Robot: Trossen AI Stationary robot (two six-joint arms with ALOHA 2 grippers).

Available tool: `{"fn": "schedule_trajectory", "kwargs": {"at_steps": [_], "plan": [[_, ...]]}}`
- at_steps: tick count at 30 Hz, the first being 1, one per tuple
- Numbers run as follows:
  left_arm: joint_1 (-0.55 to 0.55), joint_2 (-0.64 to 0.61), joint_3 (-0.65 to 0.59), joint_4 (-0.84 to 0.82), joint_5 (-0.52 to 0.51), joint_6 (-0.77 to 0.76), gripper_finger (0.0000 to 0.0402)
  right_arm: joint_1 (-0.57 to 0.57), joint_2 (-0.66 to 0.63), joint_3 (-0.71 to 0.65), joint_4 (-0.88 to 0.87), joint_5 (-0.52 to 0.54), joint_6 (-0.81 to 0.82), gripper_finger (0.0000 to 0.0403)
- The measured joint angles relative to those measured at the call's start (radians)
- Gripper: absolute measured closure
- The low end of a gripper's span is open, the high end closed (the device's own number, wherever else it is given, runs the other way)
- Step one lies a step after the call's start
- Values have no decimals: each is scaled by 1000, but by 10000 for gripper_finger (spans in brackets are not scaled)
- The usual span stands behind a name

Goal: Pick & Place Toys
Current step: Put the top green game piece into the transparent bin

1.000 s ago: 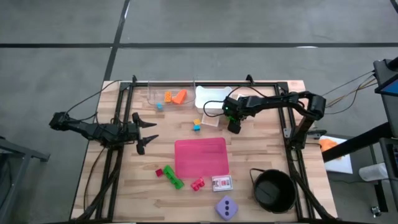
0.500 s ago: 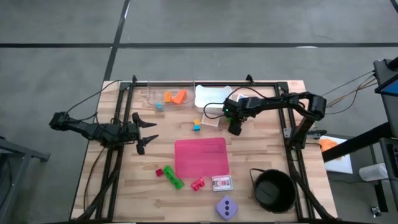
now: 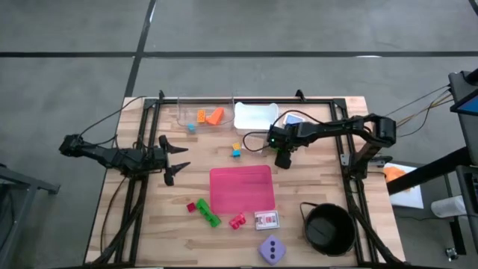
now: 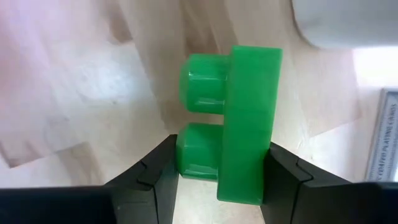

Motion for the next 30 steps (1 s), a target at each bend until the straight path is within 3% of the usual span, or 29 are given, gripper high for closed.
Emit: {"fn": "schedule_trajectory", "kwargs": {"at_steps": [14, 22, 30], "plan": [[0, 0, -3, 27, 0, 0, 142, 112, -182, 1, 111, 66, 11, 242], [0, 7, -48, 202, 0, 16, 142, 162, -212, 0, 444, 54, -30, 242], [0, 28, -48, 330, 2, -8, 142, 190, -89, 0, 843, -1, -113, 242]]}}
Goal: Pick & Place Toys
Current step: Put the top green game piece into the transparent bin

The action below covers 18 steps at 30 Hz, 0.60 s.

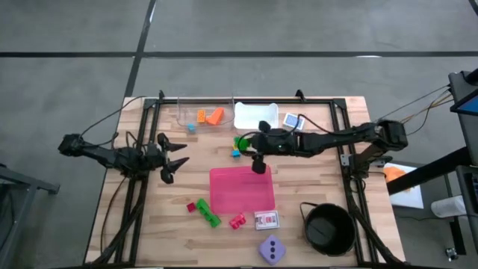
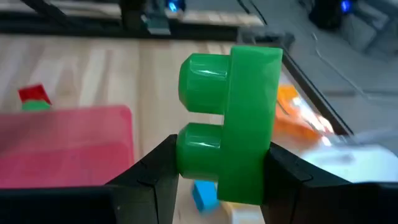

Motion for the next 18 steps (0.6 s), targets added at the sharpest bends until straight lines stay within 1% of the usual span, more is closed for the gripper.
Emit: {"fn": "schedule_trajectory", "kwargs": {"at_steps": [3, 7, 10, 14, 18], "plan": [[0, 27, 0, 72, 6, 11, 142, -2, 60, 0, 140, -37, -18, 242], [1, 81, 0, 182, 6, 49, 142, -2, 131, 3, 274, -127, -32, 242], [7, 135, 0, 264, 7, 58, 142, -2, 173, 11, 332, -161, -38, 242], [35, 236, 35, 268, 7, 58, 142, -3, 213, 23, 377, -183, -39, 242], [83, 374, 70, 317, 7, 61, 142, -2, 234, 38, 385, -186, -39, 242]]}}
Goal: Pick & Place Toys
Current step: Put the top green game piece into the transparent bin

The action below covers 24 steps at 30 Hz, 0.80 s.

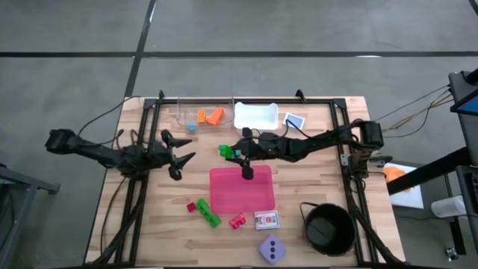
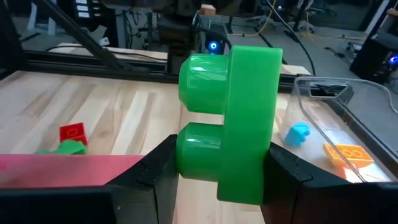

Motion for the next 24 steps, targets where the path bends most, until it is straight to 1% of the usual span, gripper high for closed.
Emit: {"fn": "schedule_trajectory", "kwargs": {"at_steps": [2, 5, 10, 13, 15, 19, 24], "plan": [[31, 75, 15, 78, 2, 0, 142, 0, 0, 2, -1, 14, 5, 242], [87, 180, 47, 155, 66, -8, 142, 0, -4, 3, 12, 54, 9, 242], [197, 358, 153, 186, 270, -25, 142, 0, -16, 2, 17, 53, 5, 242], [250, 452, 220, 186, 402, 10, 142, 1, -22, -2, 14, 46, 5, 242], [274, 503, 252, 177, 455, 48, 142, 1, -22, -2, 6, 27, 5, 242], [301, 557, 257, 151, 489, 103, 142, 2, -22, -7, -11, 14, 4, 242], [322, 553, 209, 190, 521, 97, 142, 2, -22, -21, 2, 14, 4, 242]]}}
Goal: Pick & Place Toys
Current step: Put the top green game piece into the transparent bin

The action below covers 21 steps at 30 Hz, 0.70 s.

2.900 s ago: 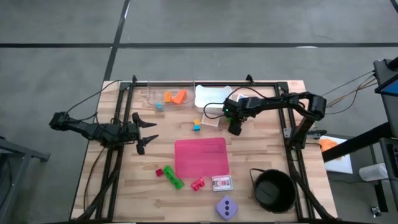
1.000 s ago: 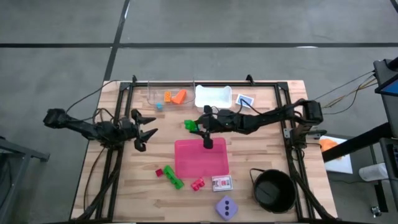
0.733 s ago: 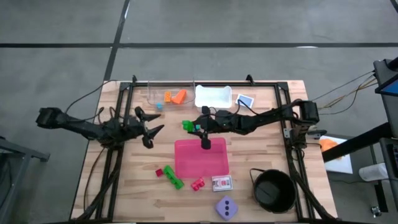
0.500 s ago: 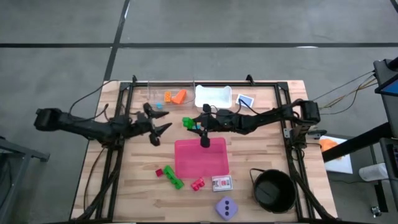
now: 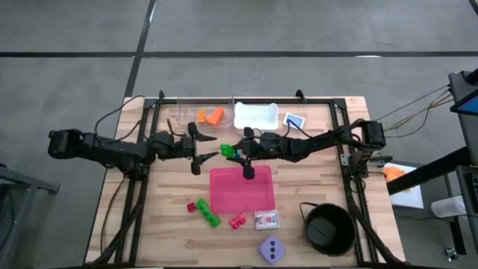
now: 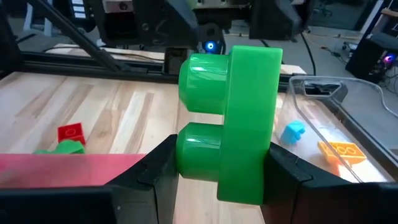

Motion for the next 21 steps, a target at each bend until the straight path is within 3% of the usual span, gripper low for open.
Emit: {"fn": "schedule_trajectory", "kwargs": {"at_steps": [7, 21], "plan": [[2, 39, -18, 53, 27, -27, 142, 3, 0, 2, 30, -10, 0, 242], [3, 306, -17, 420, 77, -33, 143, 5, -1, 3, 31, -32, 0, 242]]}}
